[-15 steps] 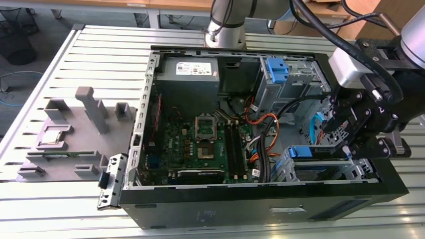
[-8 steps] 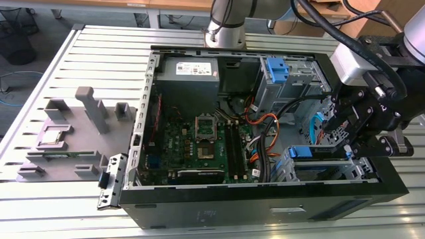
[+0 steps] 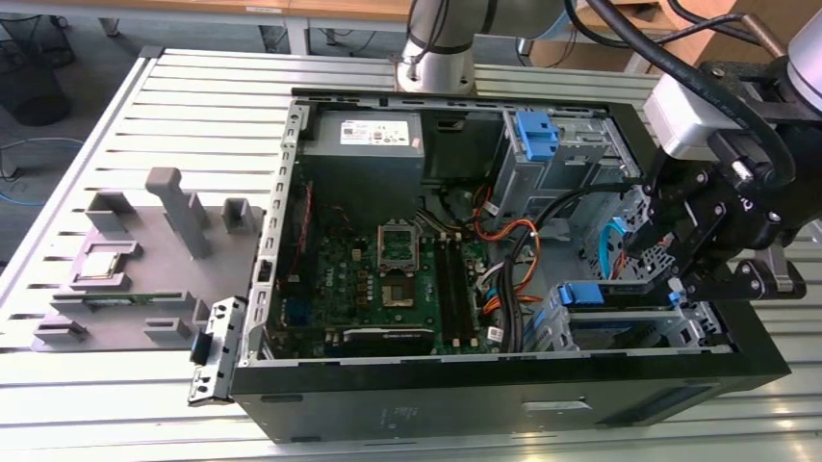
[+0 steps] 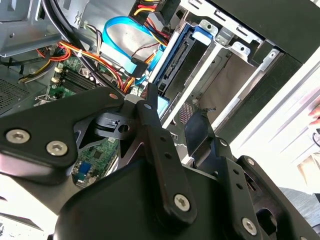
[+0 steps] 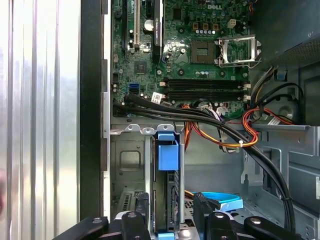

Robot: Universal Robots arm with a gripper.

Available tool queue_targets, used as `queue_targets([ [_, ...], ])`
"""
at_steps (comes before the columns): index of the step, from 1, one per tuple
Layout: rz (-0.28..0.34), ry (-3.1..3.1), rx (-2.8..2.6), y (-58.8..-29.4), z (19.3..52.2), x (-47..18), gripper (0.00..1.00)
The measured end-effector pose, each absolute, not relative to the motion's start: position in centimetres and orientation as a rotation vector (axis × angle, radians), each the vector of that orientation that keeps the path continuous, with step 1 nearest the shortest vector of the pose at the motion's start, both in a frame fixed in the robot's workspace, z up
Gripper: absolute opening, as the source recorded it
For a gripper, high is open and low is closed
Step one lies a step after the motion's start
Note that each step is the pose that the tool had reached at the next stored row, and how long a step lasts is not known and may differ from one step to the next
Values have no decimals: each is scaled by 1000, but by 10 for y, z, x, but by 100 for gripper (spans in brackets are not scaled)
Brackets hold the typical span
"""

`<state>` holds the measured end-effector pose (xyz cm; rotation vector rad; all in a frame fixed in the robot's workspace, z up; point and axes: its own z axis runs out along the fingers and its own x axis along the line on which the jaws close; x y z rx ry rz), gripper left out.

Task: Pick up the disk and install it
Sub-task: 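Insert the first disk wire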

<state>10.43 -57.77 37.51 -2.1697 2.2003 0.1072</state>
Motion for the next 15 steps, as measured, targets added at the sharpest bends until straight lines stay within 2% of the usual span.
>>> queue_targets([
  [15, 99, 2204, -2160, -562, 374, 104, 48],
])
